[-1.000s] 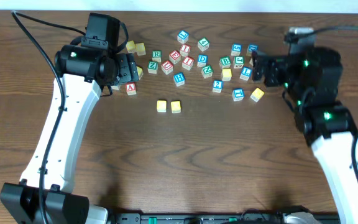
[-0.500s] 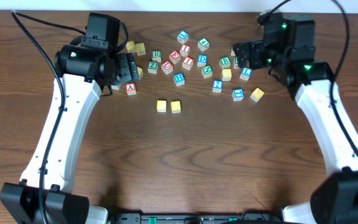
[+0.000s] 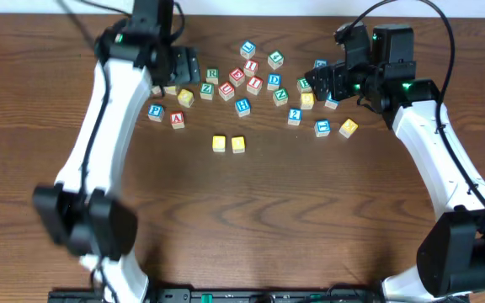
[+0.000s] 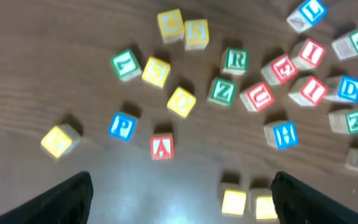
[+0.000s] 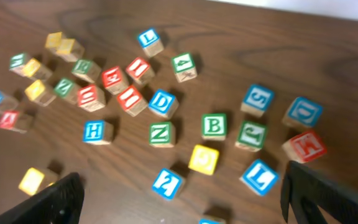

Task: Spell out CORL
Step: 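Lower the left gripper and grasp the green R block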

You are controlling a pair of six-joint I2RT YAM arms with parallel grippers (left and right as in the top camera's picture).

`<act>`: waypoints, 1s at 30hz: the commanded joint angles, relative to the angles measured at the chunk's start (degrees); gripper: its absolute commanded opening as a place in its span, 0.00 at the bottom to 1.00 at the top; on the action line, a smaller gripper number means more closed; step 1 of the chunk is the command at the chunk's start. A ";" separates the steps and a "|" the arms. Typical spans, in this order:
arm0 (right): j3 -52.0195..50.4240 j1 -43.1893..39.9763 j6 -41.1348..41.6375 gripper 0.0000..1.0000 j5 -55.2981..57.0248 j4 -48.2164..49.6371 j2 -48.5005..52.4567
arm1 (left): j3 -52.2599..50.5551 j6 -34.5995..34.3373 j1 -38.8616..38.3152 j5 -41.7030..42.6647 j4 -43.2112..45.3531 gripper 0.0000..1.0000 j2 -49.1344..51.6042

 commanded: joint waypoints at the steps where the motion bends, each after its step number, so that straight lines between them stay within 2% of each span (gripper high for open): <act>1: 1.05 -0.13 1.66 0.97 -4.50 -1.64 -0.63 | 17.90 4.83 1.53 0.55 -5.92 0.90 11.74; 3: 1.05 -0.13 2.51 0.97 -4.48 -3.63 -0.63 | 24.87 5.79 1.53 0.52 -7.30 0.90 17.49; 6: 1.05 0.02 2.51 0.96 -4.48 -6.60 -0.63 | 29.88 5.55 0.90 0.55 -5.68 0.90 23.02; 10: 1.05 0.07 2.49 0.96 -4.44 -9.99 -0.63 | 30.27 2.80 -0.39 0.50 0.76 0.85 27.28; 13: 1.05 0.07 2.49 0.97 -4.02 -11.43 -0.63 | 30.25 1.53 -1.38 0.50 2.97 0.85 28.39; 18: 1.01 0.31 2.51 0.99 -4.04 -12.79 -0.63 | 30.25 1.60 -3.63 -0.87 4.37 0.84 30.25; 24: 1.01 0.39 2.47 0.99 -3.50 -14.64 -0.63 | 30.18 1.55 -4.42 -2.10 5.01 0.73 33.97; 30: 1.01 0.39 2.47 0.99 -2.73 -15.39 -0.63 | 30.18 1.60 -4.63 -2.08 5.92 0.72 37.46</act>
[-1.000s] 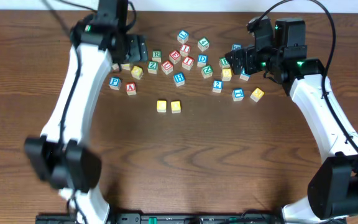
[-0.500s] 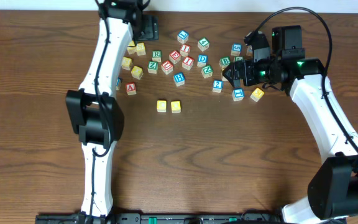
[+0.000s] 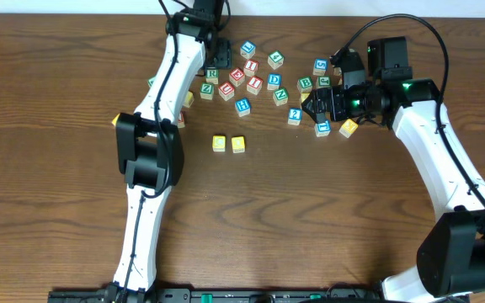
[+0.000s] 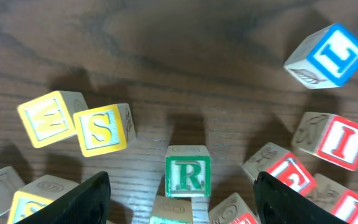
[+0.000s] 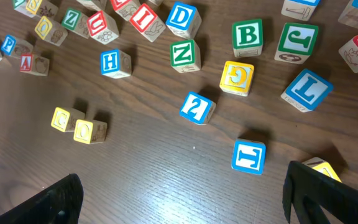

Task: Spell out CORL
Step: 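Lower the left gripper and grasp the green R block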

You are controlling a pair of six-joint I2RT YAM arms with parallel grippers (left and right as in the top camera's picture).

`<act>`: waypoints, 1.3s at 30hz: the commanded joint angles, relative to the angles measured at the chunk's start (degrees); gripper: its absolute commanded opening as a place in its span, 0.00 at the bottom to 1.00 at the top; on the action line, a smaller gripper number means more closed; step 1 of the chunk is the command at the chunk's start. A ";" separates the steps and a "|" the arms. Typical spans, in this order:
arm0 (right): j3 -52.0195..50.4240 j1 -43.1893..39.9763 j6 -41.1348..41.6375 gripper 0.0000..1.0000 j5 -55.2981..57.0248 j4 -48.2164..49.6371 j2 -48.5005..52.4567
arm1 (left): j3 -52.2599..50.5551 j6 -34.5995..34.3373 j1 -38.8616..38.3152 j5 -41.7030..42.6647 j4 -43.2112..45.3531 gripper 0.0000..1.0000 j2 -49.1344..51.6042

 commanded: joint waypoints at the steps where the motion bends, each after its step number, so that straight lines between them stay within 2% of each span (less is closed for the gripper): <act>1: 0.98 0.33 0.55 0.99 0.35 -0.22 -0.63 | 1.40 -0.31 0.09 -0.83 0.76 0.72 1.81; 3: 0.98 0.33 0.55 0.99 0.35 -0.22 -0.63 | 1.40 -0.31 -0.26 -0.85 1.03 0.71 2.56; 6: 0.98 0.33 0.55 0.99 0.39 -0.35 -0.63 | 1.40 -0.33 -0.52 -0.87 1.36 0.62 3.76; 19: 0.96 0.33 0.55 0.99 0.79 -1.88 -0.63 | 0.37 -0.35 -0.57 -0.87 2.23 0.60 4.94; 23: 0.96 0.33 0.55 0.99 0.81 -1.90 -0.63 | 0.33 -0.35 -0.57 -0.85 2.21 0.54 5.07; 31: 0.96 0.33 0.55 0.99 1.88 -2.12 -0.63 | 0.33 -0.35 -0.66 -0.83 2.01 0.53 6.43; 33: 0.96 0.33 0.55 0.99 1.88 -2.12 -0.63 | 0.33 -0.35 -0.79 -0.83 2.01 0.47 6.43; 39: 0.96 0.33 0.55 0.99 1.88 -2.12 -0.63 | 0.33 -0.33 -1.20 -0.85 1.99 0.47 6.78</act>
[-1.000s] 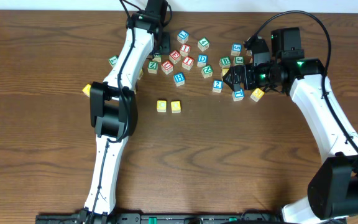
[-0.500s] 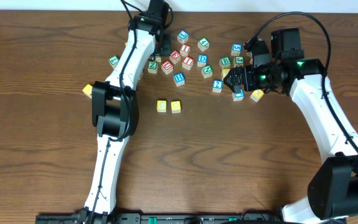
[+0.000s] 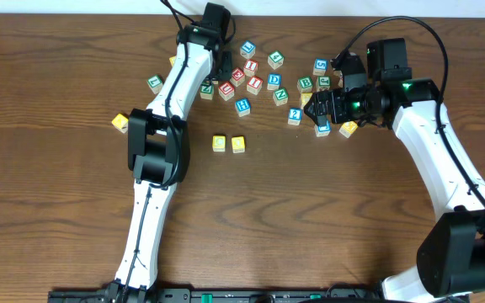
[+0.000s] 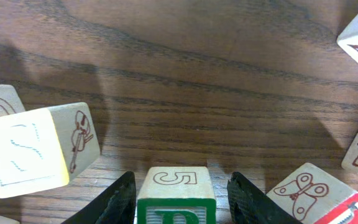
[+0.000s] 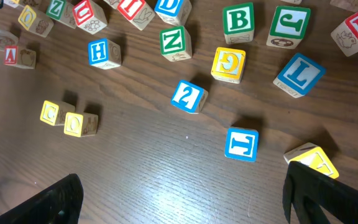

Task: Spell out CORL
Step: 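Lower the left gripper and grasp the green R block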

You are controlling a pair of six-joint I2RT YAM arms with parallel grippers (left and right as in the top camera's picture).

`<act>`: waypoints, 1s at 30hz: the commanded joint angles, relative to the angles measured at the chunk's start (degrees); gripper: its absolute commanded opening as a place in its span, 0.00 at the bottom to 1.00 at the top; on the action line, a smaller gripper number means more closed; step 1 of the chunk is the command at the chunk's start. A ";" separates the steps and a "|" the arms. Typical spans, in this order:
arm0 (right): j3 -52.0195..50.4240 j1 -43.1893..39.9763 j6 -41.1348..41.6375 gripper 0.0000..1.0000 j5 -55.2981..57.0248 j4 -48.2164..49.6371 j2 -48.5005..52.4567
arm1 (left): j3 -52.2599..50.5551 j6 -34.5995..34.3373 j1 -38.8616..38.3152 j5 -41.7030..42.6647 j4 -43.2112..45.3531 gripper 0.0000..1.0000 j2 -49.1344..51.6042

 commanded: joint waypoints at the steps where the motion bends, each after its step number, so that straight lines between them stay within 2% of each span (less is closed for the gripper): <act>1: 0.96 0.33 0.55 0.99 0.11 -0.09 -0.63 | 0.35 0.28 -0.44 -0.72 -0.28 0.46 0.98; 5: 0.96 0.33 0.55 0.99 0.11 -0.09 -0.63 | 0.35 0.31 -0.44 -0.72 -0.28 0.40 0.98; 20: 0.96 0.33 0.55 0.99 0.11 -0.09 -0.63 | 0.37 0.37 -0.26 -1.05 -0.28 0.33 -0.37; 30: 0.96 0.22 0.52 0.99 0.74 0.44 -0.63 | 0.37 0.76 -0.35 -2.01 -2.84 0.33 -12.13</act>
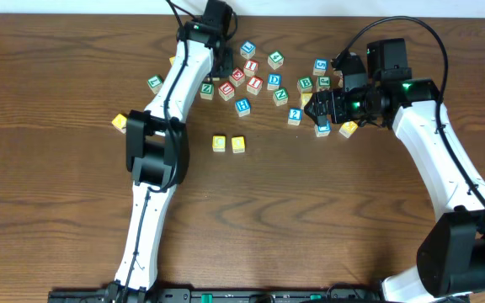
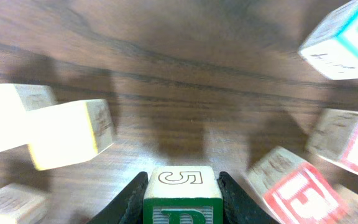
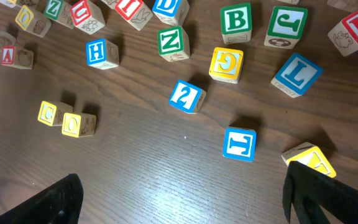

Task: Spell out CORL
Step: 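Lower the left gripper and grasp the green R block, then carry the green R block and place it right of the O block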

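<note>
My left gripper (image 2: 182, 202) is shut on the green R block (image 2: 182, 186), whose top face shows a 5; its fingers press both sides. In the overhead view it sits at the pile's left end (image 1: 222, 62). Two yellow blocks, C (image 3: 47, 113) and O (image 3: 78, 124), lie side by side in front of the pile (image 1: 228, 144). A blue L block (image 3: 297, 74) lies at the right of the pile, another blue L (image 1: 247, 49) at the back. My right gripper (image 3: 191, 199) hangs open over bare wood, right of the C and O.
Many loose letter blocks are scattered across the back of the wooden table (image 1: 310, 219), among them a blue H (image 3: 102, 52), a blue 2 (image 3: 187, 96), a yellow G (image 3: 227, 64) and a blue T (image 3: 239, 144). One yellow block (image 1: 121, 123) lies alone at the left.
My left gripper's fingers, then apart on either side of the green R block, are now shut on it. The neighbouring blocks look smaller and blurred. The right arm has hardly moved.
The yellow C and O lay paired from the start. My left gripper was open high over the left of the pile, then open just above the green R, then straddling it, and now grips it. My right gripper stayed open over the right side.
</note>
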You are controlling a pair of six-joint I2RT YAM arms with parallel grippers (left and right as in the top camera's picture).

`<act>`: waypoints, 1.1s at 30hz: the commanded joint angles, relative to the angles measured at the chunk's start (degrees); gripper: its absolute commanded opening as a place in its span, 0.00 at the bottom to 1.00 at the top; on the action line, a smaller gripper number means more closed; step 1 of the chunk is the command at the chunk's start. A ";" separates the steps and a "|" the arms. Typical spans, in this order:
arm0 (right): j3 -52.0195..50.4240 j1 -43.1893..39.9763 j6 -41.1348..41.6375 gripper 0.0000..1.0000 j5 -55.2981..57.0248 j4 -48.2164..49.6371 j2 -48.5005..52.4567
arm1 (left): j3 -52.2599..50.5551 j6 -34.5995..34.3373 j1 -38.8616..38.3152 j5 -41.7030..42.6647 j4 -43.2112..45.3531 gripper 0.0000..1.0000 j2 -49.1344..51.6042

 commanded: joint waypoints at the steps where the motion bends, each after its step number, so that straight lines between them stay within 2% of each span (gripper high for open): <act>1: 0.96 0.22 0.52 0.99 1.40 0.72 -0.63 | 0.42 0.74 0.00 -0.90 -2.12 0.33 -10.47; 5: 0.96 -0.17 0.57 0.99 6.10 3.50 -0.63 | 0.42 0.44 -1.11 1.16 -9.81 0.31 -19.17; 10: 0.98 -3.19 3.28 0.99 6.08 6.75 -0.63 | 0.42 -2.75 -4.46 1.29 -19.47 0.31 -25.29; 18: 0.98 -10.38 4.94 0.99 6.01 7.41 -0.63 | 0.17 -7.19 -11.74 1.29 -29.94 0.32 -23.96; 21: 0.98 -12.17 5.09 0.99 5.38 7.23 -0.63 | -2.73 -9.51 -13.84 1.27 -29.46 0.31 -22.80; 27: 0.98 -12.87 5.03 0.99 5.44 6.58 -0.63 | -14.75 -13.68 -17.27 1.27 -22.53 0.29 -22.47; 33: 0.98 -12.87 5.05 0.99 5.44 6.34 -0.63 | -28.50 -16.11 -20.04 1.25 -9.94 0.28 -22.47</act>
